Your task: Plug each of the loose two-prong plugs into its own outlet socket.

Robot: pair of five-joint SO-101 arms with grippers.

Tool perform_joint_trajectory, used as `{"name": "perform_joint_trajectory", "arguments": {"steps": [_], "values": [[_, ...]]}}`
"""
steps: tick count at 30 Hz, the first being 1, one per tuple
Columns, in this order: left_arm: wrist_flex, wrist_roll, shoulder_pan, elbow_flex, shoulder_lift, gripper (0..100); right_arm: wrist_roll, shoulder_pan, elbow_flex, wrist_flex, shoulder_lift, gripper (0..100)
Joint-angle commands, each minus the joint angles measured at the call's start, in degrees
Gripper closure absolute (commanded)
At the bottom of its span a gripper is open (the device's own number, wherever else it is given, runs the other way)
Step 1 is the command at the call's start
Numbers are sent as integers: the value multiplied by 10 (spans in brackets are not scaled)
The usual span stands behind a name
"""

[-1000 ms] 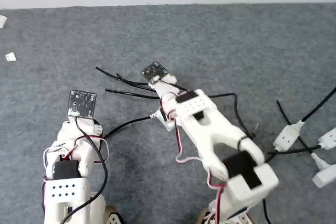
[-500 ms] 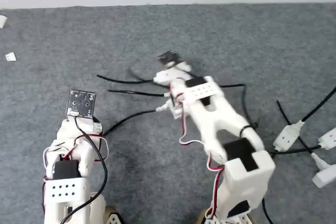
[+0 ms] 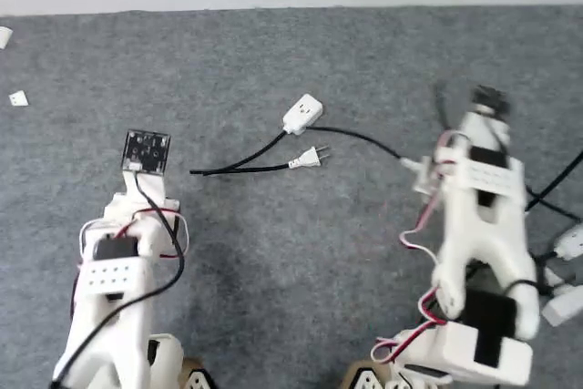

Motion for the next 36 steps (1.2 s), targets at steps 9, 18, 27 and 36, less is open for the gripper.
{"name": "perform_joint_trajectory", "arguments": {"steps": [9, 18, 27, 36], "values": [[6, -29, 40, -42, 46, 858, -13, 59, 20, 0, -40, 775], [-9, -29, 10, -44, 49, 816, -55, -39, -171, 179, -33, 807], [-11, -29, -17, -55, 50, 816, -251, -244, -210, 1, 16, 805], [-47, -29, -46, -60, 50, 816, -296, -320, -367, -138, 258, 805]]}}
